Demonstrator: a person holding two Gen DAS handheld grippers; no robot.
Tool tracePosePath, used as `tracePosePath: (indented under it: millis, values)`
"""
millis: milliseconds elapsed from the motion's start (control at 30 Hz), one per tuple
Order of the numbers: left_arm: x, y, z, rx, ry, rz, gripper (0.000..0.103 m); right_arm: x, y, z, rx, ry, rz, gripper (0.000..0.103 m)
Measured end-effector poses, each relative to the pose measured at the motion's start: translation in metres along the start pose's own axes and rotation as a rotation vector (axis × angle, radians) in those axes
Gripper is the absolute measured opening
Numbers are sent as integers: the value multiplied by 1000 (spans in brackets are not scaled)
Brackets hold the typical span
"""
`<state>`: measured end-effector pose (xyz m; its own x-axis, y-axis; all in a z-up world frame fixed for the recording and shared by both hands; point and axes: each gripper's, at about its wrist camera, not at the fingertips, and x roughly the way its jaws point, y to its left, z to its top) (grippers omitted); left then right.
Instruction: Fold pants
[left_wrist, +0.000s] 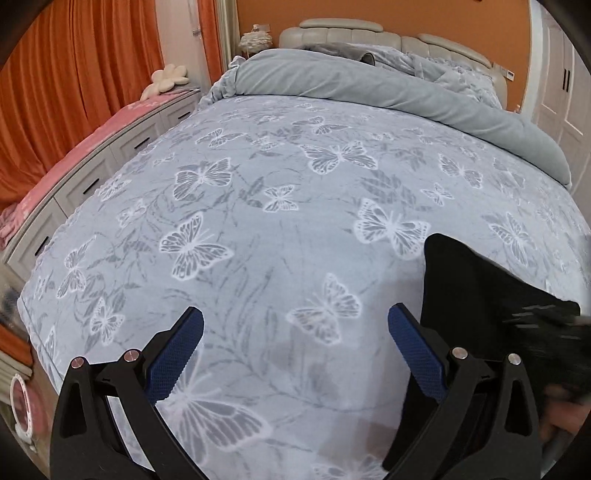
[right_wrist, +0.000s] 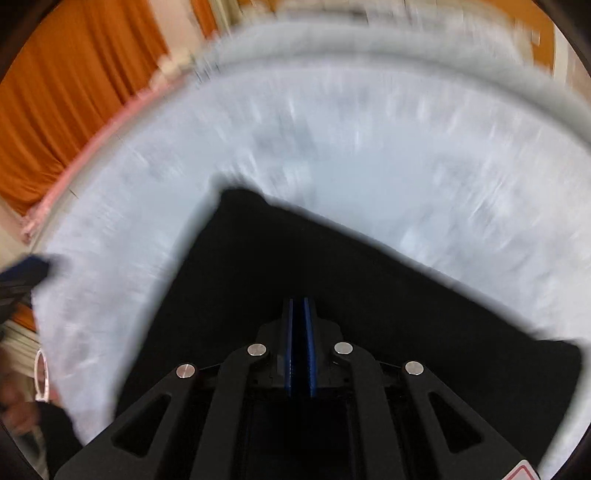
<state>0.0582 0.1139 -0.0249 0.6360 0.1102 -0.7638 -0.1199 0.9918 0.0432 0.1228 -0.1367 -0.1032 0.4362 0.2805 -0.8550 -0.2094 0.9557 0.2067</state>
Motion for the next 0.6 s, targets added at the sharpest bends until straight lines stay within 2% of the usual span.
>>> tracePosePath:
  millis: [33,67,100,167,200,267,300,333,400,433,500,567,600]
  values:
    - [0,1,-1,8,2,-5,98,1,-2,6,39,-35,2,4]
    - [0,2,-2,16,5,-14,98,-3,-1,13,69,-22,1,6]
    - [-1,3,-4,29,8,-24,98,-12,4,20,90,-45,30,11]
    - [-4,5,-6,41,1,-30,98,-22,22,26,50,-100,70,10]
    - [-6,6,-7,50,-4,-31,98,-17,35,28,7,-105,42,11]
    - [-7,5,-9,57,-8,-35,98,12,46,19,-28,-47,7,11]
    - [-8,4,-10,62,-7,-42,98,27,50,12,-34,-47,-8,11]
    - [-8,3,-11,68,-5,-48,98,28,56,6,-49,-102,-27,11]
    - [-10,-2,-13,80,-5,-55,98,22,71,11,-130,-88,-87,11]
    - [-11,-5,-13,84,-8,-55,98,13,76,13,-155,-91,-90,11]
    - [-12,-10,-14,89,-10,-55,98,-6,66,14,-88,-108,-23,10]
    - [-15,-14,-15,90,-11,-63,98,-22,55,6,10,-89,85,10]
    - [-16,-16,-16,93,-14,-66,98,-27,57,-1,5,-78,89,10]
